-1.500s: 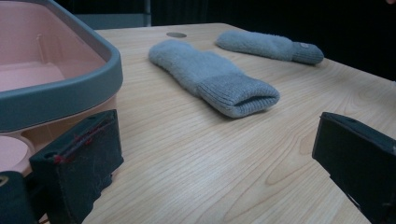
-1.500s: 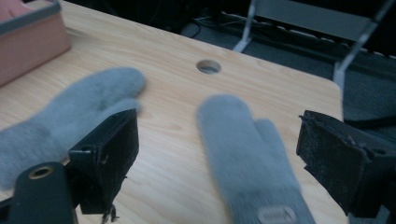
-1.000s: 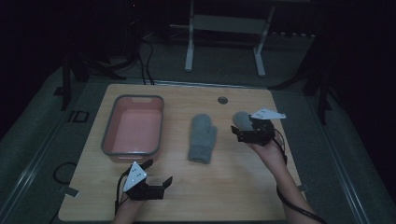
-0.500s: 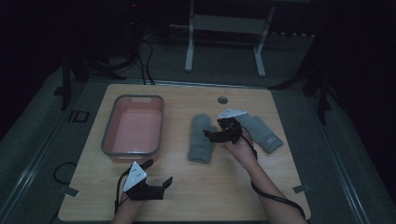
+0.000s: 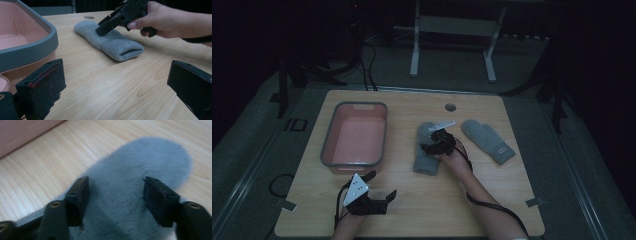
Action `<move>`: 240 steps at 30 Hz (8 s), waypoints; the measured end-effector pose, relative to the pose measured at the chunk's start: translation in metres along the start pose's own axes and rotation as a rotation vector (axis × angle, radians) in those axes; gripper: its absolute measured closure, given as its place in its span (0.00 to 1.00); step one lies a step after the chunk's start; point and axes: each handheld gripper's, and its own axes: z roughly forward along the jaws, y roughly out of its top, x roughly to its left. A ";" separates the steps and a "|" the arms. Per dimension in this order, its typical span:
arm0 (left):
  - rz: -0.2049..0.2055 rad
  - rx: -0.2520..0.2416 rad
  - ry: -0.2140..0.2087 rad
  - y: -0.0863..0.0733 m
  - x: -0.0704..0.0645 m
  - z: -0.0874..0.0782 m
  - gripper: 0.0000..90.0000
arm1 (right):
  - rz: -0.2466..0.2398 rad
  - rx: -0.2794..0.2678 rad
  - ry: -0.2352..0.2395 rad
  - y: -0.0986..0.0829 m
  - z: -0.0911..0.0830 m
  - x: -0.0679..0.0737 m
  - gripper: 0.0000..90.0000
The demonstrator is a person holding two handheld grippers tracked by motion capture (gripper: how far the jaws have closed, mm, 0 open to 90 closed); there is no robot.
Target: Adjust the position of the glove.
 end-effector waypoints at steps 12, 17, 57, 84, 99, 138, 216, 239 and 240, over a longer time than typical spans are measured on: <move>0.007 0.013 0.004 -0.001 -0.001 0.002 0.02 | 0.021 0.020 0.075 -0.001 -0.001 0.000 0.88; 0.003 0.008 0.005 -0.001 0.000 0.001 0.02 | 0.010 -0.009 0.101 0.004 -0.018 0.009 0.90; 0.000 0.012 0.004 0.000 -0.001 0.001 0.02 | -0.021 0.002 0.176 -0.048 -0.068 0.009 0.48; -0.016 0.016 -0.008 0.000 -0.003 0.003 0.02 | 0.131 -0.021 -0.087 -0.080 -0.134 -0.129 0.38; -0.022 0.028 -0.015 0.000 -0.003 0.004 0.02 | 0.060 0.092 -0.163 -0.099 -0.109 -0.157 0.57; -0.028 0.006 -0.020 0.001 -0.005 0.002 0.02 | 0.380 -0.112 -0.348 -0.133 -0.182 -0.078 0.95; -0.010 -0.008 -0.032 0.003 -0.008 0.000 0.02 | 0.439 -0.091 -0.379 -0.156 -0.152 -0.063 0.89; -0.001 0.000 -0.035 0.003 -0.010 0.001 0.02 | 0.328 -0.034 -0.251 -0.168 -0.153 -0.069 0.83; -0.002 0.000 -0.036 0.003 -0.010 0.002 0.02 | 0.327 -0.036 -0.267 -0.167 -0.152 -0.067 0.86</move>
